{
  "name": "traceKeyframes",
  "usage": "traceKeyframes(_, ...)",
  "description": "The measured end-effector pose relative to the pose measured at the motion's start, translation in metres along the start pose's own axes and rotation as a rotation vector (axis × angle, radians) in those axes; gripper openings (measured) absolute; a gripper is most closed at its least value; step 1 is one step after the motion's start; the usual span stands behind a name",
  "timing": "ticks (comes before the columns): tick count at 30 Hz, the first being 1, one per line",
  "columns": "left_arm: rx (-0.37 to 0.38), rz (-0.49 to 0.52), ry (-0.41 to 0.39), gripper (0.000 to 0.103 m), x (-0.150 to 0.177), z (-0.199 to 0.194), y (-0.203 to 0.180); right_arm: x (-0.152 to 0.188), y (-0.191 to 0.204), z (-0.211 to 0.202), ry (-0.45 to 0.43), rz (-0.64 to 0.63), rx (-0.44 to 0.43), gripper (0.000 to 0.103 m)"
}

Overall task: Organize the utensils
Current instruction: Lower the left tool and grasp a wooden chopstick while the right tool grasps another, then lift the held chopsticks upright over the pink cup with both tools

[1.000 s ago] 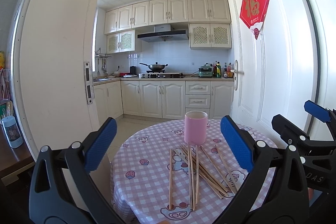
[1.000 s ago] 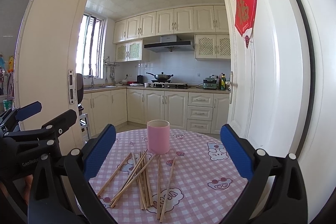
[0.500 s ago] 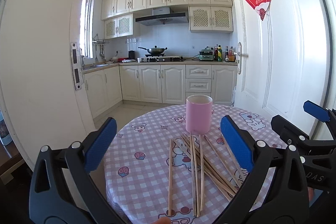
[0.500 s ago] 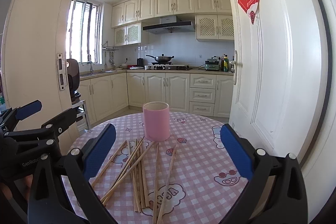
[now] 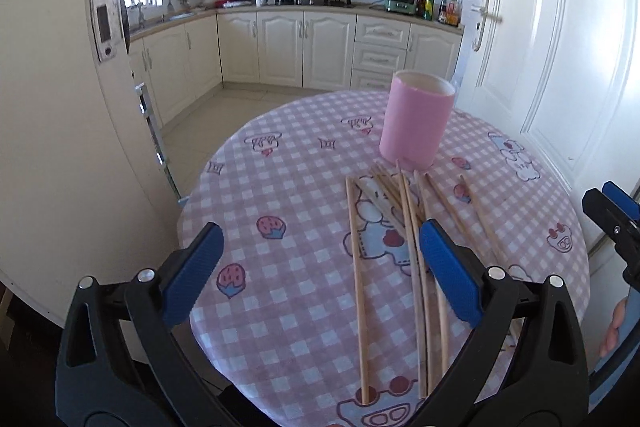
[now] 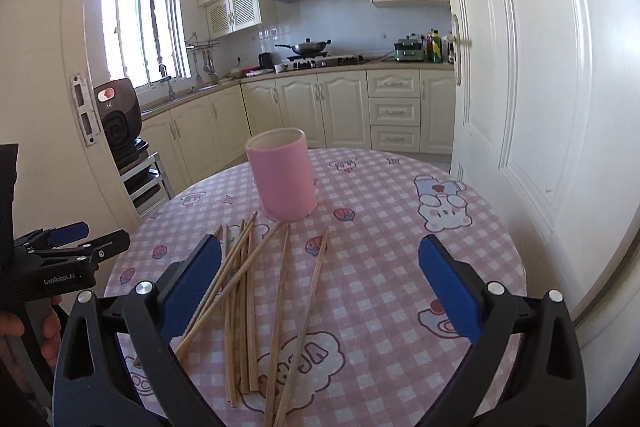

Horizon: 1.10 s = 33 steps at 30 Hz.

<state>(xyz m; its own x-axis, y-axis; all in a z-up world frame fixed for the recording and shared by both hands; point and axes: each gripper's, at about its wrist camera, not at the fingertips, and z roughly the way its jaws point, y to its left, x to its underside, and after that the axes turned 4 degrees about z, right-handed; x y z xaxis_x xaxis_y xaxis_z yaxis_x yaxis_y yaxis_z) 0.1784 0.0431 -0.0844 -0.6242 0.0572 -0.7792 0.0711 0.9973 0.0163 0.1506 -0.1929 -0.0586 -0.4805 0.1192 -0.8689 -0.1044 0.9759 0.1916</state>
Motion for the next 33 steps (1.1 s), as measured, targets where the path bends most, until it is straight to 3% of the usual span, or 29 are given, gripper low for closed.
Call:
traceKeyframes(2, 0.007, 0.007, 0.061, 0.086, 0.0, 0.018, 0.003, 0.002, -0.006, 0.013, 0.043, 0.016, -0.002, 0.079)
traceKeyframes(7, 0.059, 0.028, 0.182, 0.079, -0.005, 0.06, -0.002, 0.006, -0.013, 0.044, 0.159, 0.032, -0.032, 0.063)
traceKeyframes(13, 0.084, 0.027, 0.343, 0.051, -0.012, 0.113, -0.005, 0.001, -0.018, 0.084, 0.295, 0.029, -0.048, 0.051)
traceKeyframes(14, 0.09, 0.028, 0.358, 0.046, -0.013, 0.119, -0.006, 0.0, -0.02, 0.093, 0.326, 0.035, -0.063, 0.045)
traceKeyframes(19, 0.075, 0.053, 0.402, 0.04, -0.024, 0.136, -0.007, -0.007, -0.022, 0.13, 0.46, 0.004, -0.079, 0.032)
traceKeyframes(24, 0.084, 0.079, 0.457, 0.038, -0.036, 0.146, -0.008, -0.014, -0.014, 0.162, 0.602, -0.073, -0.056, 0.03)
traceKeyframes(27, 0.089, 0.082, 0.461, 0.032, -0.041, 0.15, -0.007, -0.019, -0.005, 0.173, 0.667, -0.15, -0.036, 0.028)
traceKeyframes(31, 0.108, 0.079, 0.454, 0.012, -0.048, 0.156, -0.008, -0.025, 0.002, 0.188, 0.722, -0.227, 0.006, 0.013)
traceKeyframes(33, 0.131, 0.055, 0.447, 0.007, -0.05, 0.159, -0.006, -0.027, 0.002, 0.191, 0.738, -0.234, 0.003, 0.009)
